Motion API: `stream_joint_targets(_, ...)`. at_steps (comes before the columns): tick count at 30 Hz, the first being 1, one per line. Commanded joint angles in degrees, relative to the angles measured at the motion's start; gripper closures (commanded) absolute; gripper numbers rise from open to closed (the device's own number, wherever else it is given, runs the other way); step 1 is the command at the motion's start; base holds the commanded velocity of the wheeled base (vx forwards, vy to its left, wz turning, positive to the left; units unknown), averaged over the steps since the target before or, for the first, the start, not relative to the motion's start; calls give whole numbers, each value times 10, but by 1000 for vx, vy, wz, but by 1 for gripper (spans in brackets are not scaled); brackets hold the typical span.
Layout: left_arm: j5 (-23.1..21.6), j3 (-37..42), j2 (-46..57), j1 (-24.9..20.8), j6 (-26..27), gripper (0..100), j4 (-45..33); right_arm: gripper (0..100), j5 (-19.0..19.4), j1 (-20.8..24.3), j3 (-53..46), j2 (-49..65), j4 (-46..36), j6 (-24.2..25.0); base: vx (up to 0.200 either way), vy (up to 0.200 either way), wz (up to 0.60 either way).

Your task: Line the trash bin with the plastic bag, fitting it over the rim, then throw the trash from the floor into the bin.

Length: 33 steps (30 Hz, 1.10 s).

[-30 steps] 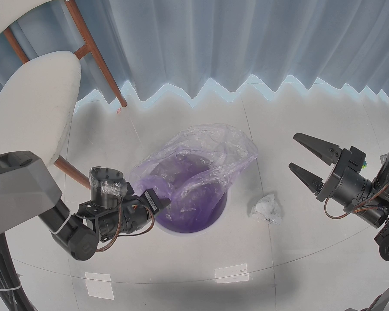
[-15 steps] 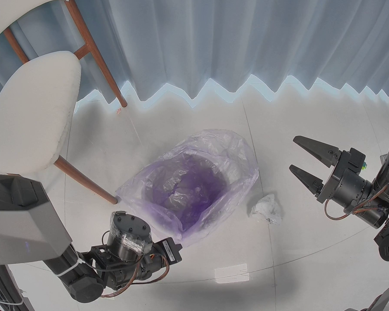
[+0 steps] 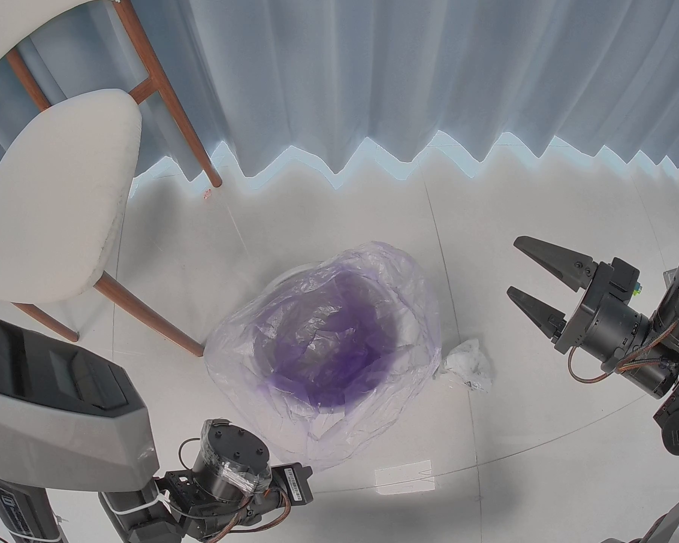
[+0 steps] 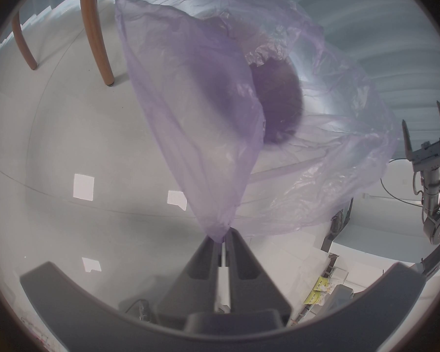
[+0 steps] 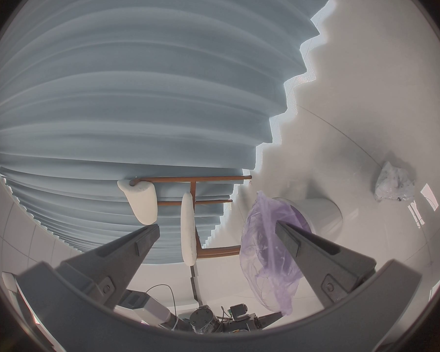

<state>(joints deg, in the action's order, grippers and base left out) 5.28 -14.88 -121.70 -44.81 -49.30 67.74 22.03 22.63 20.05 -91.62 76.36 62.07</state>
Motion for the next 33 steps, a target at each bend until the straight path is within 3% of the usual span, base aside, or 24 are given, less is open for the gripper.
stream_joint_targets(1,13,38,-33,-12,0,0,65,0,0,1,0,1,0,0,0,0,0)
stream_joint_targets(7,64,102,-19,-13,3,0,216,0,0,1,-7,1,-1,-11,0,0,0)
stream_joint_targets(15,70,149,169,-6,32,0,199,0,-1,1,-34,-31,-23,-150,0,0,0)
stream_joint_targets(22,66,149,316,28,139,0,129,0,-1,1,-36,-38,-60,-170,0,0,0)
stream_joint_targets(25,49,149,333,66,196,0,97,0,-1,1,-29,-51,-104,-189,0,0,0)
stream_joint_targets(28,36,149,332,85,199,0,77,0,-1,7,-28,-63,-119,-209,0,0,0)
stream_joint_targets(33,-58,98,306,184,205,0,46,0,-4,29,19,-96,-172,-231,0,0,0)
